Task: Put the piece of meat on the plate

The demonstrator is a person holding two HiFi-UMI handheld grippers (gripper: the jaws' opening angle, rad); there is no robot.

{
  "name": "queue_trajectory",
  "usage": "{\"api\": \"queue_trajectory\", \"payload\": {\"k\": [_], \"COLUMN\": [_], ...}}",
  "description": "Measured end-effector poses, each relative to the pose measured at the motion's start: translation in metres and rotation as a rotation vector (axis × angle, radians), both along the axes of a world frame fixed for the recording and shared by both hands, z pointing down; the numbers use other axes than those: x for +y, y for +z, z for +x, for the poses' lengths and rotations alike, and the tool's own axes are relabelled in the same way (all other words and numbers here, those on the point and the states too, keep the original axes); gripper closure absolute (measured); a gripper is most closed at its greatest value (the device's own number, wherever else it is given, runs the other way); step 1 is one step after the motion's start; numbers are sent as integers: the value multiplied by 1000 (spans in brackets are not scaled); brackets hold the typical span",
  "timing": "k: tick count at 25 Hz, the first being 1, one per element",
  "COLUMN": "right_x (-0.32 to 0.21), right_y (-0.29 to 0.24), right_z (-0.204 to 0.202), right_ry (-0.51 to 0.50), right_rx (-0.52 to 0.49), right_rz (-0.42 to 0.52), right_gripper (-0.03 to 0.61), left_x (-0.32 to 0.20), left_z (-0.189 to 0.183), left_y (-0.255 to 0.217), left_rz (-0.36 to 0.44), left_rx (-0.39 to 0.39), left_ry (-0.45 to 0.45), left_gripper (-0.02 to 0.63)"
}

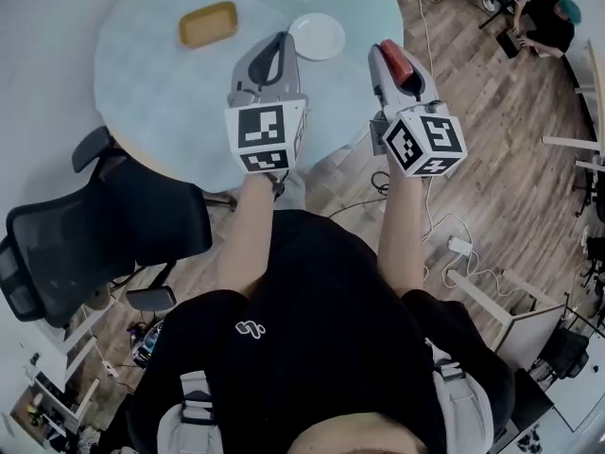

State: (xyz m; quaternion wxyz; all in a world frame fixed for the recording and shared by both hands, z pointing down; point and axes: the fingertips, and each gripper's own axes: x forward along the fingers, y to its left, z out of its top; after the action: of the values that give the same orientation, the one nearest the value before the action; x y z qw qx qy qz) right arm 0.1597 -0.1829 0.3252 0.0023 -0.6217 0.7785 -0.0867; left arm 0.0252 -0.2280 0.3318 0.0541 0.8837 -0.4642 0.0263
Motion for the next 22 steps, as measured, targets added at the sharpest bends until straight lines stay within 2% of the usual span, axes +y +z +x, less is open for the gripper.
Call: {"api": "queue_trajectory", "payload": {"k": [5, 11, 22], "right_x": [-42, -58, -86], "right_y": [9, 39, 97], "right_z": [9, 41, 20], "right_ry": [17, 33, -111], "right_rx": [-4, -16, -21], "right_rz": [-19, -101, -213], "right_gripper": [479, 479, 479], "left_x": [-51, -66, -73], "left_z": [11, 30, 27], "left_y": [8, 37, 90], "left_rz": [-31, -100, -210], "left_rx": [6, -2, -12], "left_ry": [11, 4, -77], "left_gripper": [617, 617, 617]}}
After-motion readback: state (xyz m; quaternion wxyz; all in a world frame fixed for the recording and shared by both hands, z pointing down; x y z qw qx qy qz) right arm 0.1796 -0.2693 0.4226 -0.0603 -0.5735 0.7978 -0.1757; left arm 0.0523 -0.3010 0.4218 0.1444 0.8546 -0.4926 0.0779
